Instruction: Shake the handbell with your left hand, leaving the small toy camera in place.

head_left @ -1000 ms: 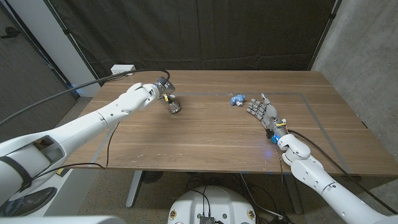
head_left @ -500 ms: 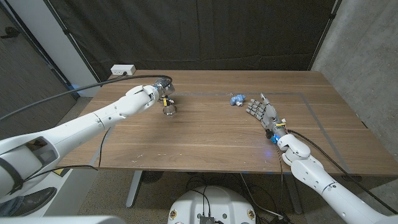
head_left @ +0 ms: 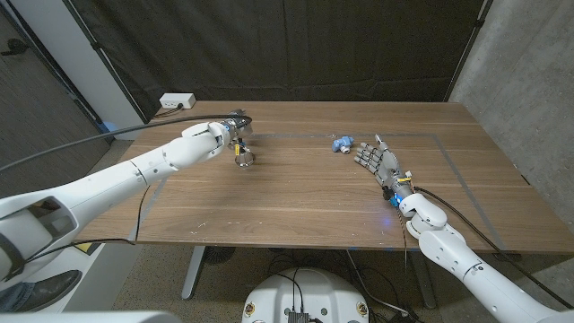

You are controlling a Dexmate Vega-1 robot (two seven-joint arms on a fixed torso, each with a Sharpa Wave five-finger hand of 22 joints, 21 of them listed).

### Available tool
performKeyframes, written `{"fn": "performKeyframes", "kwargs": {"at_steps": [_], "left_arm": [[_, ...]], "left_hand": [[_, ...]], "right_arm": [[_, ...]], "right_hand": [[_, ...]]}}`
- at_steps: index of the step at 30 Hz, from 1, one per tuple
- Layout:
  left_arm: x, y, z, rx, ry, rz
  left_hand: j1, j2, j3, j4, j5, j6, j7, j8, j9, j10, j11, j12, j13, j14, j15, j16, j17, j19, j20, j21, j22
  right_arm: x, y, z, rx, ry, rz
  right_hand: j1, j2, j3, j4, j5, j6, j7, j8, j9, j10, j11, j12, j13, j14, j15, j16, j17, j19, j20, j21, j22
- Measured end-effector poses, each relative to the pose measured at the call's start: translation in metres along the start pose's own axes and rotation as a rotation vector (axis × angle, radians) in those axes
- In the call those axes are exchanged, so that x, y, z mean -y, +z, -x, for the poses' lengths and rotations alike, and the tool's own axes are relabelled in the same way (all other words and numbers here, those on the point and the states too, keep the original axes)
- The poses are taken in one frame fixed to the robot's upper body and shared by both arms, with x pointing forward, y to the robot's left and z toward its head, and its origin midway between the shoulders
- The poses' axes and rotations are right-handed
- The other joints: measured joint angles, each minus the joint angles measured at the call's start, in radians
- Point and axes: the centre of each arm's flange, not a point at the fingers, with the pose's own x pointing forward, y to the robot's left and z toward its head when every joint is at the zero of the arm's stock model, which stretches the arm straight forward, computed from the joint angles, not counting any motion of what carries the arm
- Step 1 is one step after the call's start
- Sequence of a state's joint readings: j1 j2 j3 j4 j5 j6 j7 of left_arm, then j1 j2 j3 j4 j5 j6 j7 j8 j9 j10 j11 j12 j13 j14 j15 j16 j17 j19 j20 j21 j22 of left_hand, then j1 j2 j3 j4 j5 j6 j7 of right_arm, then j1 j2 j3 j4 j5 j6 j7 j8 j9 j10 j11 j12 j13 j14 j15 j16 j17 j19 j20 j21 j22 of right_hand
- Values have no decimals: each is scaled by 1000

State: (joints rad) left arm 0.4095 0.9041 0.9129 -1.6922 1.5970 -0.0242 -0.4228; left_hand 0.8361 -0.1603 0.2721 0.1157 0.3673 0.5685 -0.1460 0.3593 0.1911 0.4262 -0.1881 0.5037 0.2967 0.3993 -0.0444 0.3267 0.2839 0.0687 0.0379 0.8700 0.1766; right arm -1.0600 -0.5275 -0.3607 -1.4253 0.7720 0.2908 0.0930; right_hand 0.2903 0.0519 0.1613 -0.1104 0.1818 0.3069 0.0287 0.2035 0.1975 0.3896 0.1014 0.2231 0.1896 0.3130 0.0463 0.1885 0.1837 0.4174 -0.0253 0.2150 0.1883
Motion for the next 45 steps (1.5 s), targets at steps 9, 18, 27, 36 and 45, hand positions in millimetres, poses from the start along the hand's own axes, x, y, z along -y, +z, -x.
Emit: {"fn": "performKeyframes", "kwargs": {"at_steps": [9, 18, 27, 36, 45], "left_arm": [[-9, 2, 3, 22, 21, -51], [-18, 7, 8, 63, 41, -62], [-21, 17, 15, 113, 42, -67], [-22, 26, 22, 146, 46, -70], [-25, 37, 23, 177, 61, -69]], "left_hand": [[-6, -6, -23, -2, 12, -65, 5, -34, 2, -43, 4, -42, 0, -47, -2, -13, -10, -33, 4, -38, 0], [-15, 3, -32, -1, 20, -70, 10, -38, 2, -43, 4, -50, 0, -52, 3, -13, -15, -36, 3, -46, 0], [-23, -5, -40, -1, 22, -70, 10, -38, 2, -49, 9, -60, -4, -59, 0, -18, -19, -41, 5, -50, 0], [-23, -5, -49, -1, 29, -70, 10, -46, 2, -63, 13, -75, -4, -84, 3, -29, -24, -61, 7, -68, 0], [-23, -5, -50, -3, 32, -70, 10, -46, 2, -64, 15, -82, -4, -94, 3, -29, -29, -62, 5, -79, 0]], "right_arm": [[0, -1, 2, 3, -4, -2], [1, -1, 5, 6, -17, -6], [2, -1, 6, 8, -21, -9], [1, -2, 8, 8, -22, -12], [0, -4, 13, 8, -28, -15]], "right_hand": [[0, 0, 0, 0, 0, 0, 0, 0, 0, 0, 0, 0, 0, 0, 0, 0, 0, 0, 0, 0, 0], [0, 0, 0, 0, 0, 0, 0, 0, 0, 0, 0, 0, 0, 0, 0, 0, 0, 0, 0, 0, 0], [0, 0, 0, 0, 0, 0, 0, 0, 0, 0, 0, 0, 0, 0, 0, 0, 0, 0, 0, 0, 0], [0, 0, 0, 0, 0, 0, 0, 0, 0, 0, 0, 0, 0, 0, 0, 0, 0, 0, 0, 0, 0], [0, 0, 0, 0, 0, 0, 0, 0, 0, 0, 0, 0, 0, 5, -5, 0, 0, 0, 1, 0, 0]]}}
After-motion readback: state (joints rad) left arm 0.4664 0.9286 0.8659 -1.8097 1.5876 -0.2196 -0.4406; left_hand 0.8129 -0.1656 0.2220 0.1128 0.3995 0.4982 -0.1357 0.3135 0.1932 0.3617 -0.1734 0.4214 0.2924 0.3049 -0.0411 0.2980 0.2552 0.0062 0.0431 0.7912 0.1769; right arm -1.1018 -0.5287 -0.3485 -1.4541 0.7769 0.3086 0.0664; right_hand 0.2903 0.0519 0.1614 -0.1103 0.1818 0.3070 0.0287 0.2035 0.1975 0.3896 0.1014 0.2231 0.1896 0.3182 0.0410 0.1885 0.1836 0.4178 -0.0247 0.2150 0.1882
